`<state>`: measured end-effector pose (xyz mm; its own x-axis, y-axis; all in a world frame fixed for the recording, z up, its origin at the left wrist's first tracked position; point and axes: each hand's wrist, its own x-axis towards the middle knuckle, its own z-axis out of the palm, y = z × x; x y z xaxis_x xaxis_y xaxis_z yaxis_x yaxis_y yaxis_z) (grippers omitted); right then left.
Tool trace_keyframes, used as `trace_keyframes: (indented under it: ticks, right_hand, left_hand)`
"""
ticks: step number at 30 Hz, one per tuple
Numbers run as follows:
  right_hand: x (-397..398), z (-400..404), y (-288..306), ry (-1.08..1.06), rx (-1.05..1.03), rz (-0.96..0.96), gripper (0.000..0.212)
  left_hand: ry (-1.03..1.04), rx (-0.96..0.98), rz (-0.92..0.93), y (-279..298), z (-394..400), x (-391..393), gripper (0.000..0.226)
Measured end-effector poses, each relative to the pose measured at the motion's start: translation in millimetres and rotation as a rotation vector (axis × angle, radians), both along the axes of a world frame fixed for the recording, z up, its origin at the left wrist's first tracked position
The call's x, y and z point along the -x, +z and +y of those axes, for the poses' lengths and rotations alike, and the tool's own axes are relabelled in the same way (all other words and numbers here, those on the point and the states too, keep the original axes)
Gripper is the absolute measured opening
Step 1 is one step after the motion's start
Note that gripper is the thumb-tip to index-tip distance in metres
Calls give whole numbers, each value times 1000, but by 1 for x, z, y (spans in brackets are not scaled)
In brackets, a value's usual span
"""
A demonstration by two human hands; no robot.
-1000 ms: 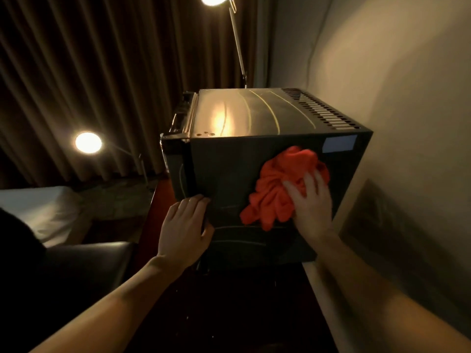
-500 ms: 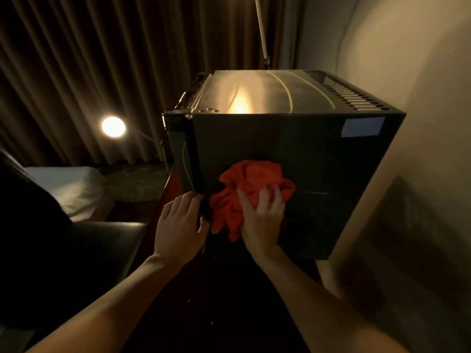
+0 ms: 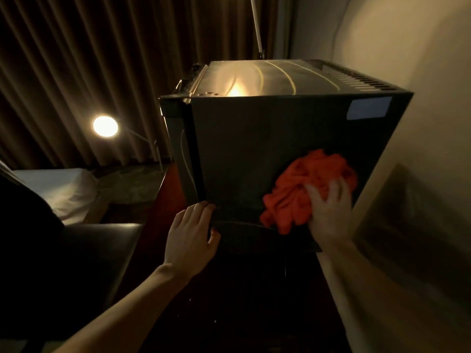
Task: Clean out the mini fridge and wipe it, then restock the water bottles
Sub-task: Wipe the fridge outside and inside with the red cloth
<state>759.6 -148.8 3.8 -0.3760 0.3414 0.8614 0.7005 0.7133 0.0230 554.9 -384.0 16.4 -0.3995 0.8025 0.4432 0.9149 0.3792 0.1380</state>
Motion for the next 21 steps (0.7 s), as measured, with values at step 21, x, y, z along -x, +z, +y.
trace_keyframes:
  ticks: [21]
  right_hand:
    - [132,-112,-61,304,103,-193,60]
  left_hand:
    - [30,-55,25,-48,-20,21,44]
